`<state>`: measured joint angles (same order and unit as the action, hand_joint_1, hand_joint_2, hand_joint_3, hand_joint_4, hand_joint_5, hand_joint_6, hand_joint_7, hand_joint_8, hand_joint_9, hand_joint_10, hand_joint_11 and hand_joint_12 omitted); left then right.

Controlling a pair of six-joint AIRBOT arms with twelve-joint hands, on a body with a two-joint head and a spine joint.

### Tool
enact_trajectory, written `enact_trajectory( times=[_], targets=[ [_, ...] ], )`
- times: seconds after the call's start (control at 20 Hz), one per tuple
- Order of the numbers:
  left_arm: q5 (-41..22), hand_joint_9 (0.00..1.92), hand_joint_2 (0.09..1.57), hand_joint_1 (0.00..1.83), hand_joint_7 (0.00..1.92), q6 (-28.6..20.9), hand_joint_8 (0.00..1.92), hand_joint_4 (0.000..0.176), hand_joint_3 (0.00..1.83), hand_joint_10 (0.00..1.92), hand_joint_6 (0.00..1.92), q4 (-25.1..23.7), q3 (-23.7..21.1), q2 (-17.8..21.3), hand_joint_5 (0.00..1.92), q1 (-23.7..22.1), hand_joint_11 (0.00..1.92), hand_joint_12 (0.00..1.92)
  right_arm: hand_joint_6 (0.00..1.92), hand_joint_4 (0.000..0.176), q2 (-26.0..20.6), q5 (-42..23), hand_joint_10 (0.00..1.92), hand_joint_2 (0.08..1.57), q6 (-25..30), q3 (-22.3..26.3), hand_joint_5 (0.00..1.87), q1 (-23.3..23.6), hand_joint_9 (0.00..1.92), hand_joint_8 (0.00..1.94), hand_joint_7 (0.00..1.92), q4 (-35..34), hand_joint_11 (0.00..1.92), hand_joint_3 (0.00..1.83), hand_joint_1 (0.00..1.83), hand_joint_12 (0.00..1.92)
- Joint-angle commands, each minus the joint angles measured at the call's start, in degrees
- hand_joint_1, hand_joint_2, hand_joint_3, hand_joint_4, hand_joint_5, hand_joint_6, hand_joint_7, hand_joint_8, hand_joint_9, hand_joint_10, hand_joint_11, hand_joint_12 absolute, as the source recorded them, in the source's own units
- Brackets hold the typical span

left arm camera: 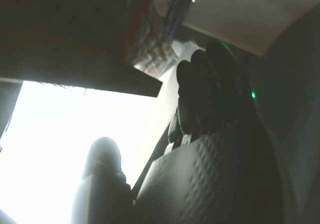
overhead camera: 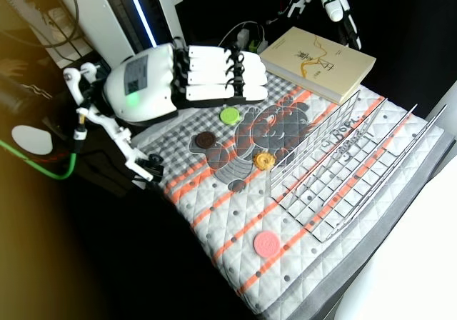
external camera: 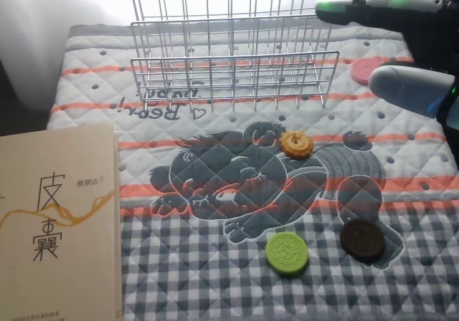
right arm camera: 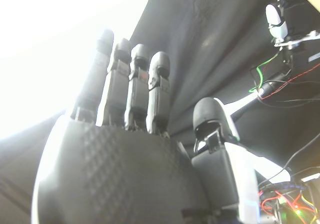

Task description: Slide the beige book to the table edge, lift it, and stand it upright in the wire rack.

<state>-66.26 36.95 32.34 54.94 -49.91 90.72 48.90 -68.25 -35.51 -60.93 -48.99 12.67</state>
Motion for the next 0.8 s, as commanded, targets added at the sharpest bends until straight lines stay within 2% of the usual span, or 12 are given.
enact_trajectory(
  times=[0.0,0.1,0.2,0.25,0.3,0.4,0.45,0.5,0.6,0.65,0.7,0.75],
  targets=[
    [-3.8,0.39,1.01,0.02,0.36,-0.9,0.0,0.025,0.0,0.01,0.0,0.6,0.6,-0.4,0.06,-0.5,0.0,1.01,0.0,0.004,-0.1,-6.6,0.0,1.39,0.1,0.2,0.48,0.4,0.41,0.0,0.44,-2.4,0.4,0.0,0.09,0.06],
    [-1.8,0.37,1.04,0.0,0.36,-1.2,0.0,0.002,0.01,0.01,0.01,-0.9,1.4,-0.5,0.13,-1.8,0.0,0.97,0.0,0.0,0.0,-6.6,0.0,1.4,0.1,0.2,0.47,0.4,0.4,0.0,0.43,-2.5,0.39,0.0,0.09,0.05],
    [0.0,0.32,1.04,0.0,0.32,-1.2,0.0,0.0,0.0,0.0,0.01,-2.1,2.1,-0.7,0.13,-2.9,0.0,0.89,0.0,0.0,0.0,-6.6,0.0,1.4,0.1,0.2,0.47,0.3,0.39,0.0,0.43,-2.6,0.37,0.0,0.09,0.04],
    [1.3,0.32,1.02,0.0,0.32,-1.2,0.0,0.01,0.0,0.01,0.01,-3.0,2.6,-0.8,0.14,-3.5,0.0,0.88,0.0,0.002,0.1,-6.6,0.0,1.41,0.1,0.2,0.48,0.2,0.4,0.0,0.44,-2.6,0.39,0.0,0.12,0.04],
    [1.6,0.32,1.02,0.0,0.32,-1.2,0.0,0.01,0.0,0.01,0.01,-3.1,2.7,-0.8,0.14,-3.6,0.0,0.88,0.0,0.002,0.1,-6.6,0.0,1.41,0.1,0.2,0.48,0.2,0.4,0.0,0.44,-2.6,0.39,0.0,0.12,0.04],
    [3.8,0.34,1.01,0.0,0.34,-1.2,0.01,0.039,0.0,0.01,0.0,-4.6,3.3,-0.9,0.13,-4.7,0.0,0.98,0.01,0.004,0.1,-6.6,0.0,1.4,0.1,0.2,0.49,0.2,0.4,0.01,0.45,-2.6,0.38,0.0,0.12,0.03],
    [4.4,0.35,1.02,0.0,0.33,-1.2,0.0,0.037,0.0,0.01,0.0,-5.0,3.5,-1.0,0.12,-5.0,0.0,1.01,0.01,0.0,0.1,-6.6,0.0,1.4,0.1,0.2,0.49,0.1,0.4,0.01,0.46,-2.6,0.4,0.0,0.13,0.04],
    [5.3,0.4,1.02,0.0,0.38,-1.3,0.01,0.026,0.0,0.02,0.0,-5.6,3.8,-1.1,0.15,-5.5,0.0,1.11,0.0,0.0,0.1,-6.6,0.01,1.41,0.1,0.2,0.49,0.1,0.41,0.01,0.46,-2.6,0.42,0.0,0.13,0.04],
    [6.8,0.43,1.03,0.0,0.41,-2.2,0.01,0.022,0.0,0.01,0.01,-7.3,4.4,-1.1,0.2,-6.2,0.0,1.11,0.01,0.003,0.1,-6.6,0.01,1.41,0.1,0.2,0.5,0.0,0.42,0.01,0.47,-2.6,0.43,0.0,0.13,0.04],
    [7.3,0.42,1.0,0.0,0.42,-2.4,0.0,0.037,0.0,0.0,0.0,-7.9,4.6,-1.1,0.21,-6.5,0.0,1.05,0.01,0.003,0.0,-6.6,0.01,1.41,0.1,0.2,0.51,0.0,0.42,0.01,0.48,-2.6,0.43,0.0,0.13,0.05],
    [7.9,0.41,0.99,0.0,0.41,-2.7,0.0,0.025,0.0,0.0,0.01,-8.8,4.8,-1.0,0.26,-6.8,0.0,1.01,0.01,0.005,0.0,-6.6,0.0,1.41,0.1,0.2,0.51,-0.1,0.4,0.0,0.47,-2.7,0.38,0.0,0.1,0.02],
    [8.2,0.4,1.0,0.0,0.4,-3.1,0.0,0.0,0.0,0.0,0.02,-9.4,4.9,-1.0,0.29,-7.0,0.01,1.01,0.01,0.01,0.0,-6.6,0.0,1.41,0.1,0.2,0.51,-0.2,0.39,0.0,0.46,-2.7,0.36,0.0,0.1,0.01]
  ],
)
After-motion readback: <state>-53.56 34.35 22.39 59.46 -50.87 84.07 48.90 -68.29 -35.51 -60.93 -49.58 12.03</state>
